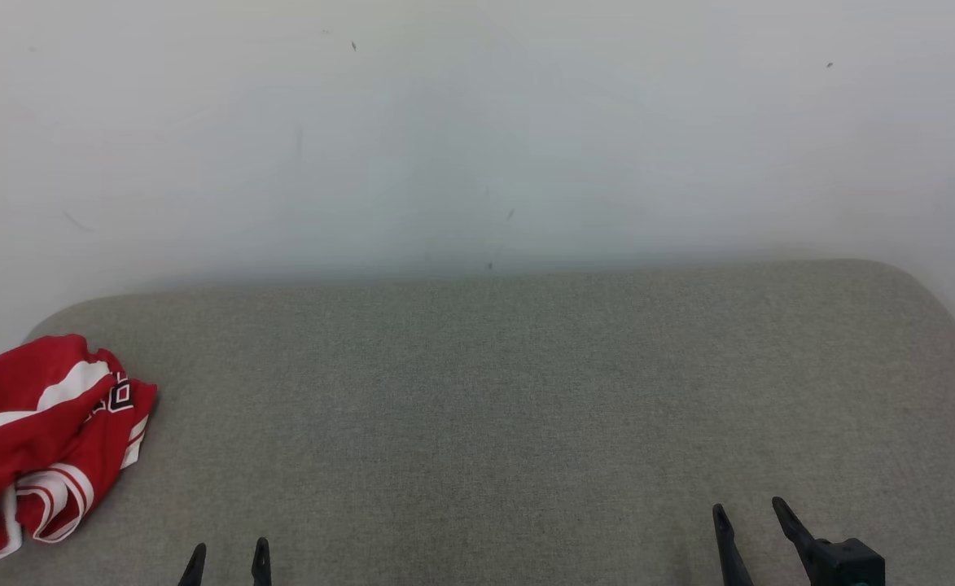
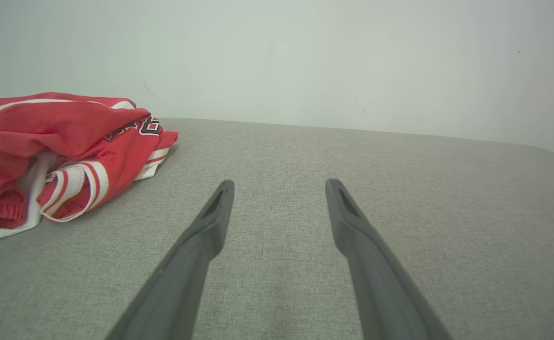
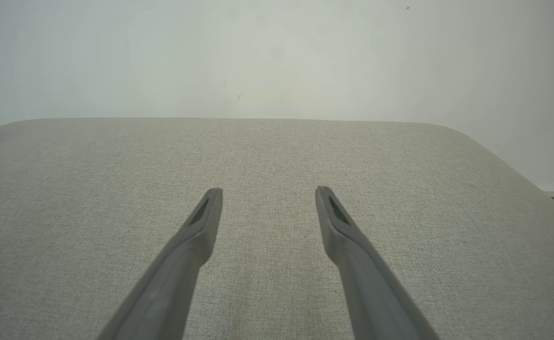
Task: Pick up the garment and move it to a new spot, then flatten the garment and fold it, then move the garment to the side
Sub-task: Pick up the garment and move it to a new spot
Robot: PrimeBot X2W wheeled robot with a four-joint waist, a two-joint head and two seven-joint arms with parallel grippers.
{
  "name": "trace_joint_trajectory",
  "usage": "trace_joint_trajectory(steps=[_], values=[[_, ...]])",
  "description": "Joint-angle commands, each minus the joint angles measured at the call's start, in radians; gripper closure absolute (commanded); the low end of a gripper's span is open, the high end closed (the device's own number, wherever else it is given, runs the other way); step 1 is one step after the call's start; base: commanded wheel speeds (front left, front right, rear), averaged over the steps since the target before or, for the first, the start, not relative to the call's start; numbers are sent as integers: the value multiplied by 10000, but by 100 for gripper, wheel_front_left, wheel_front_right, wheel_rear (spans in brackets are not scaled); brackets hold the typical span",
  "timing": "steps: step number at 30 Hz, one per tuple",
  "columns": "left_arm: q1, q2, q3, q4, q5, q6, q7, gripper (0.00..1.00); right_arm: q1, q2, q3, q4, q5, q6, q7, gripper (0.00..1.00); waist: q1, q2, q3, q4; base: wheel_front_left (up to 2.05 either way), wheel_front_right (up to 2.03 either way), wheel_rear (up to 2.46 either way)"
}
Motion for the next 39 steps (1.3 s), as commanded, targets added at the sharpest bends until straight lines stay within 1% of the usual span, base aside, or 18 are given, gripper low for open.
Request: trace_joint_trajectory(steps=[1, 14, 20, 26, 39], values=[[67, -4, 11, 23, 37, 16, -38, 0, 98, 13, 13, 15, 16, -21, -52, 0, 1, 0, 4, 12, 0, 0, 0], [80, -19, 51, 53, 38, 16, -38, 0, 87, 17, 100, 7, 143, -21, -69, 0, 1, 0, 29, 74, 0, 0, 0], [3, -21, 67, 106, 71, 16, -38, 0, 158, 16, 65, 11, 250, -21, -79, 0, 1, 0, 3, 348, 0, 0, 0], [44, -12, 241, 105, 205, 31, -38, 0, 159, 14, 166, 87, 424, -21, -156, 0, 1, 0, -73, 978, 0, 0, 0], [260, 163, 508, 97, 312, 30, -38, 0, 183, 16, 560, 438, 884, -21, -466, 0, 1, 0, -242, 2849, 0, 0, 0]])
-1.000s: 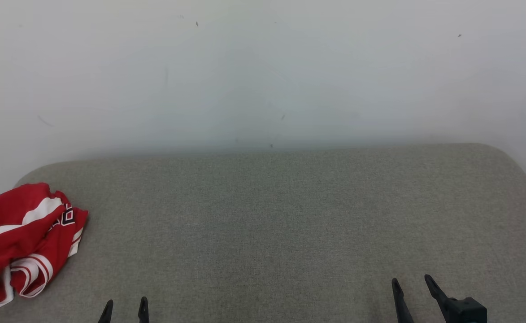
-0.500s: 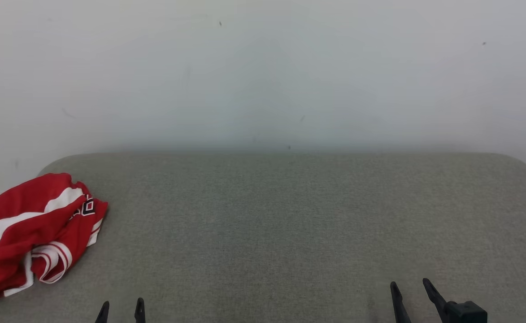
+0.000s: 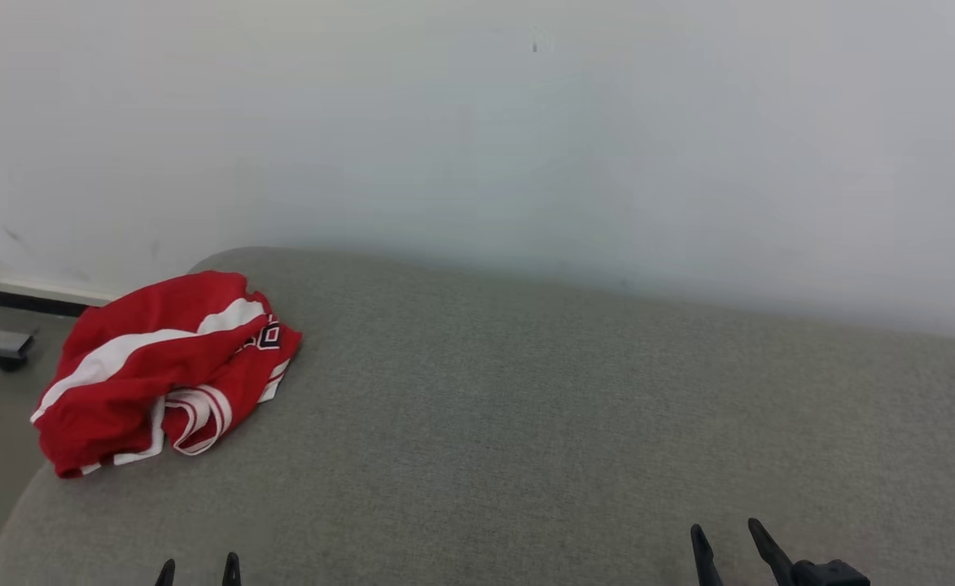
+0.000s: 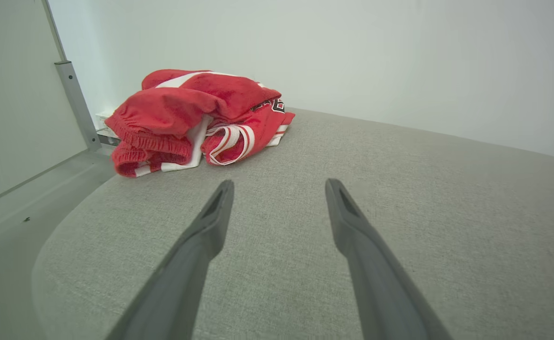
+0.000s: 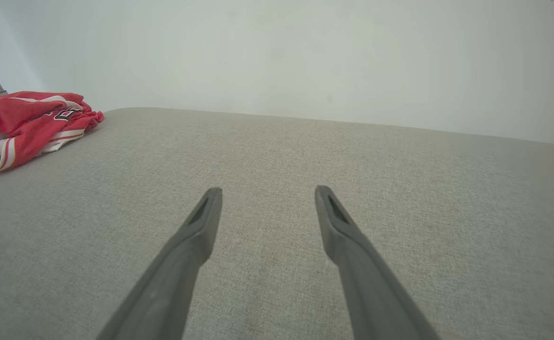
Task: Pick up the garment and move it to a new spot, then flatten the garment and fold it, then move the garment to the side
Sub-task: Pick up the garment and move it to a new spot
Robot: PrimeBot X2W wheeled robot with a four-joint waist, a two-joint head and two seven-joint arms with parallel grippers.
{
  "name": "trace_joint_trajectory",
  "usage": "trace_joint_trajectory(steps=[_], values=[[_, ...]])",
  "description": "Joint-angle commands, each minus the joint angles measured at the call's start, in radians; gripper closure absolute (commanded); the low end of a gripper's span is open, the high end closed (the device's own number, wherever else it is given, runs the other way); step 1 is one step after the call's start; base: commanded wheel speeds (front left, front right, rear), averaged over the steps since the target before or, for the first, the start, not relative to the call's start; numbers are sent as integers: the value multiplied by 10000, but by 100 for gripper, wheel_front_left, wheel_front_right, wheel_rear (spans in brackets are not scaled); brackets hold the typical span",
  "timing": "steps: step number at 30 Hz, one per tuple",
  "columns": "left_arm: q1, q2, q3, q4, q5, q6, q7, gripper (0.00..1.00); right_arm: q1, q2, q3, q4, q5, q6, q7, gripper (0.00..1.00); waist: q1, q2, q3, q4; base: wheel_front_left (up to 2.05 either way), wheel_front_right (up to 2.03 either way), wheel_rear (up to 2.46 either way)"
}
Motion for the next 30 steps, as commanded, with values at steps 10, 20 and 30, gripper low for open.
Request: trace_joint_trajectory(steps=[10, 20, 30], values=[[377, 162, 474, -156, -116, 71, -36, 0, -158, 4, 648, 365, 470, -21, -279, 0, 0, 0, -10, 1736, 0, 0, 0], [471, 115, 845, -396, -157, 108, -36, 0, -624, 3, 1167, 745, 645, -21, -441, 0, 0, 0, 331, 2301, 0, 0, 0], [555, 75, 1125, -510, -93, 94, -36, 0, -883, 2, 1344, 1079, 679, -21, -570, 0, 0, 0, 355, 2324, 0, 0, 0]])
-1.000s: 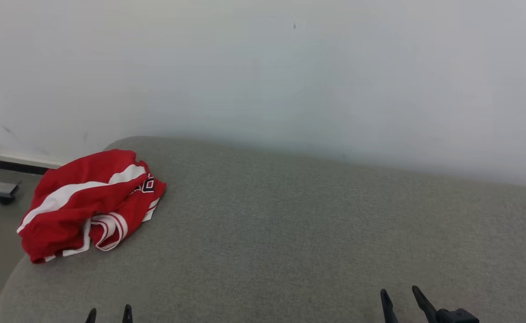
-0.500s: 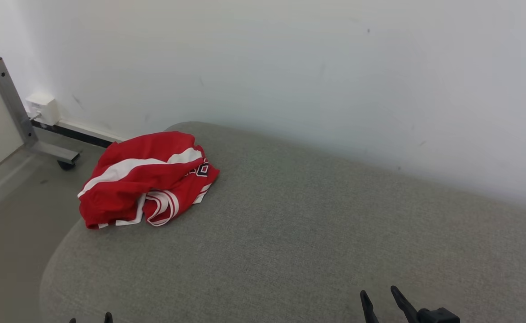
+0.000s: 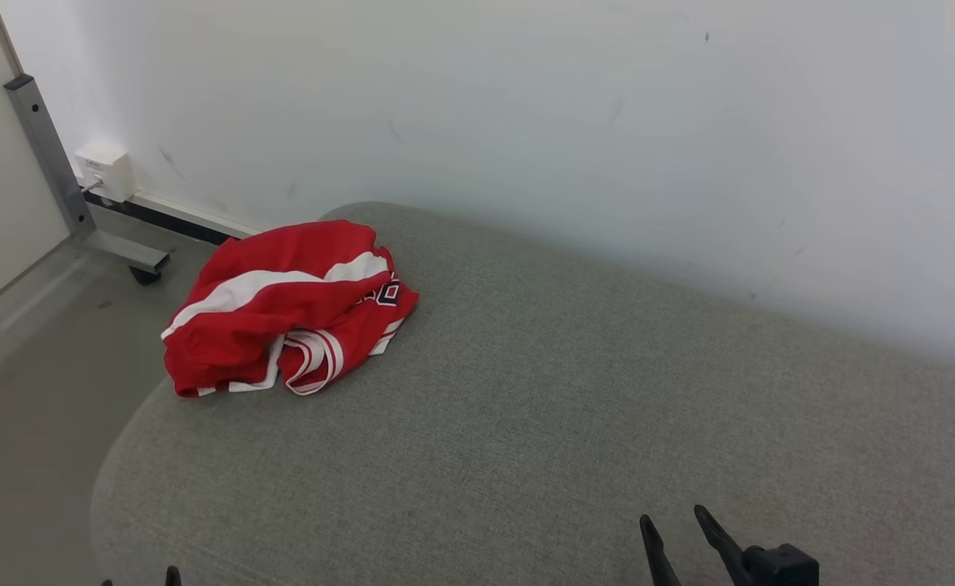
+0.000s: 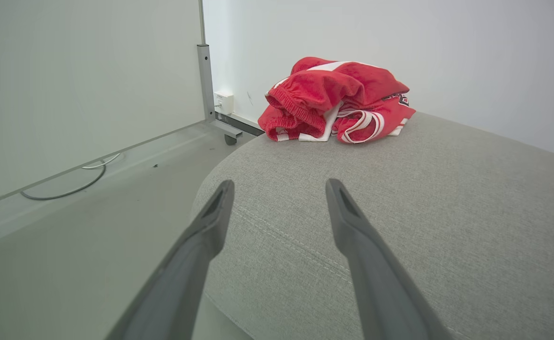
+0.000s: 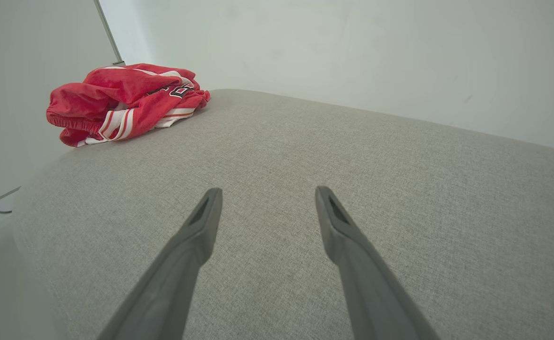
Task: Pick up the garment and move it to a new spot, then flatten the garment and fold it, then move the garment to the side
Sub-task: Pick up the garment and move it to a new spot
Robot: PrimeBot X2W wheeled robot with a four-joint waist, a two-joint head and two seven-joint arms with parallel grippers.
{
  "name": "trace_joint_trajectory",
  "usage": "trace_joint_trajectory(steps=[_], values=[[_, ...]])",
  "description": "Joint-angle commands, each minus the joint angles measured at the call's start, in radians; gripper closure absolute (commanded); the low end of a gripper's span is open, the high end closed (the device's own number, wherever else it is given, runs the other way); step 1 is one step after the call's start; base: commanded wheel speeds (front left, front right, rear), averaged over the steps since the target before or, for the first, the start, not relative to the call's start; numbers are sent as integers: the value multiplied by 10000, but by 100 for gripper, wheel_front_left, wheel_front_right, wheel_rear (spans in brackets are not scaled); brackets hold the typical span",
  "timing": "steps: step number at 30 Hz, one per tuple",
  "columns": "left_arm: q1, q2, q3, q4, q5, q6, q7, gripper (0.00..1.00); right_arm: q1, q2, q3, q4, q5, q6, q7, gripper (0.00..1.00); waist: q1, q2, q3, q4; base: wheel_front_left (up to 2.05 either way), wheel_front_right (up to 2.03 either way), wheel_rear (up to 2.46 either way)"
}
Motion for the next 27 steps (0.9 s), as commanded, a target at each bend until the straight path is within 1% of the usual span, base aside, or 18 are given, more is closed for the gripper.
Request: trace_joint_trajectory(steps=[1, 6, 9, 11, 16, 19, 23, 27], values=[[75, 5, 42, 15, -17, 7, -38, 0, 3, -8, -7, 24, 21, -21, -62, 0, -1, -1, -27, -28, 0, 0, 0], [-353, 264, 159, 316, -120, -19, -38, 0, 180, -6, -130, 84, -9, -21, -93, 0, -1, -1, -110, -122, 0, 0, 0], [-745, 506, -32, 729, -138, -48, 9, 0, 304, -8, -174, 58, -60, -21, -99, 0, -1, -1, -155, -199, 0, 0, 0], [-1142, 628, -175, 960, -265, -67, 225, 0, 297, -6, -189, -46, -129, -21, -35, 0, -1, -1, -65, -335, 0, 0, 0], [-2352, 887, -372, 1618, -955, -65, 1279, 0, 173, -9, -228, -351, -473, -21, 279, 0, -1, -1, 381, -901, 0, 0, 0], [-3252, 1103, -395, 1907, -1288, -72, 1819, 0, 129, -48, -268, -675, -723, -21, 568, 0, -1, -1, 783, -1286, 0, 0, 0], [-4600, 1431, -440, 2283, -1657, -76, 2358, 0, 10, -522, -265, -1553, -1079, -22, 1145, 0, -1, -1, 1808, -1817, 0, 0, 0], [-5902, 1833, -516, 2696, -2093, -66, 2694, 0, 36, -1053, -394, -2726, -1241, -21, 1789, 0, -1, -1, 2841, -2235, 0, 0, 0]])
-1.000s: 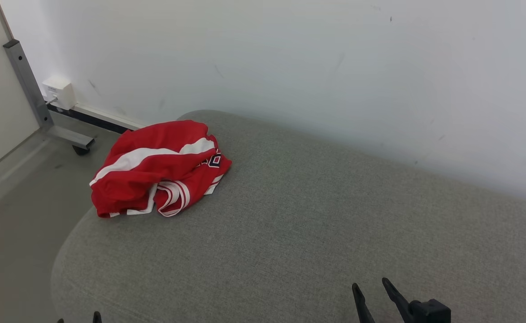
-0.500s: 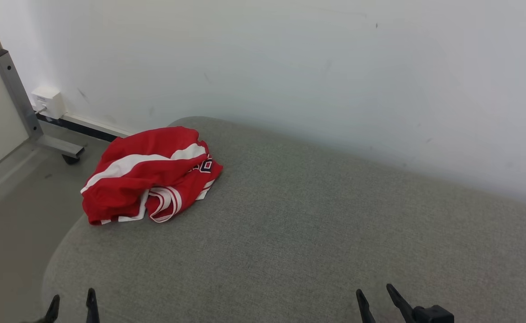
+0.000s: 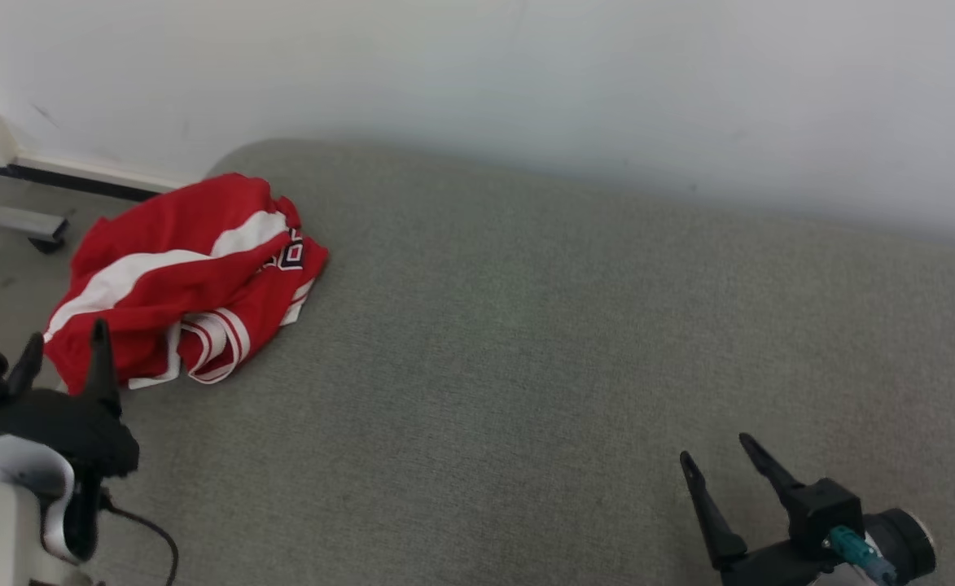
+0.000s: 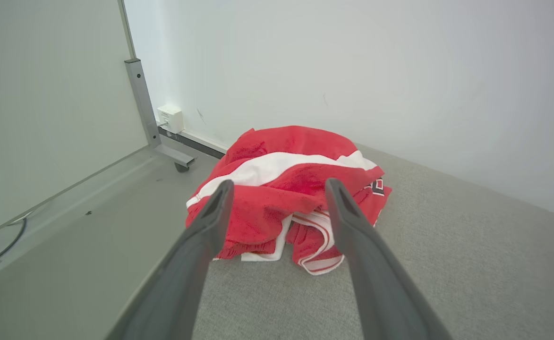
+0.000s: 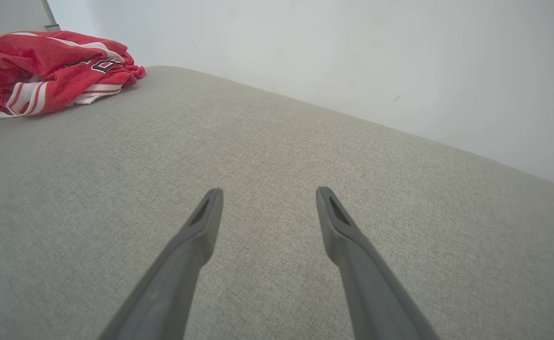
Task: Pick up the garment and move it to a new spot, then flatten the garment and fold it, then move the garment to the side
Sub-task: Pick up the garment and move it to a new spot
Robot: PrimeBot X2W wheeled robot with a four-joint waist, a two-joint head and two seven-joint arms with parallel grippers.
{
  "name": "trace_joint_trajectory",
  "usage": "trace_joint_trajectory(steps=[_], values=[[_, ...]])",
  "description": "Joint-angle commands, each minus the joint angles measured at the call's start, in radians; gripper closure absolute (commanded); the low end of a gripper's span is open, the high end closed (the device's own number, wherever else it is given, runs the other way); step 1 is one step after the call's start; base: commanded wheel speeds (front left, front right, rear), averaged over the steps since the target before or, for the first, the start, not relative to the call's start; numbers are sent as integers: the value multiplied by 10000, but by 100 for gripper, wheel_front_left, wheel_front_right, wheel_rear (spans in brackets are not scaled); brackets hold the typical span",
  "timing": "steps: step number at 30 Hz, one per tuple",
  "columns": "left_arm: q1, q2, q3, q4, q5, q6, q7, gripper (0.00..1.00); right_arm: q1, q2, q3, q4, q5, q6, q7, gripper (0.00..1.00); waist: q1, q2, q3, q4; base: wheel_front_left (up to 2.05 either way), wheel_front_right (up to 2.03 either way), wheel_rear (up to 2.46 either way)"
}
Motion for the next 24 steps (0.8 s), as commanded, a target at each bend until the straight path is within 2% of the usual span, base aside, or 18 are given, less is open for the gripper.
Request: trace_joint_trajectory(steps=[1, 8, 13, 17, 23, 24], values=[[-409, 136, -62, 144, -120, 14, 108, 0, 7, -183, -67, -347, -38, -23, 158, 0, -2, -2, 1601, -970, 0, 0, 0], [-1771, 854, -208, 871, -531, 12, 901, 0, 334, -550, -332, -2009, -15, -23, 860, 0, -2, -2, 2695, -1483, 0, 0, 0], [-2269, 1413, -219, 1240, -452, 80, 1399, 0, 327, -648, -347, -2716, -56, -23, 1074, 0, -2, -2, 3342, -1805, 0, 0, 0], [-2436, 1603, -131, 1513, -568, 187, 1751, 0, 343, -639, -387, -2925, -75, -24, 1114, 0, -2, -2, 3618, -1948, 0, 0, 0], [-2636, 1788, 6, 1887, -716, 574, 2433, 0, 412, -485, -540, -3111, -128, -23, 1104, 0, -2, -2, 3906, -2038, 0, 0, 0], [-2657, 1841, 13, 1882, -735, 592, 2506, 38, 416, -473, -582, -3107, -125, -24, 1082, 0, -2, -2, 3917, -2020, 0, 0, 0]])
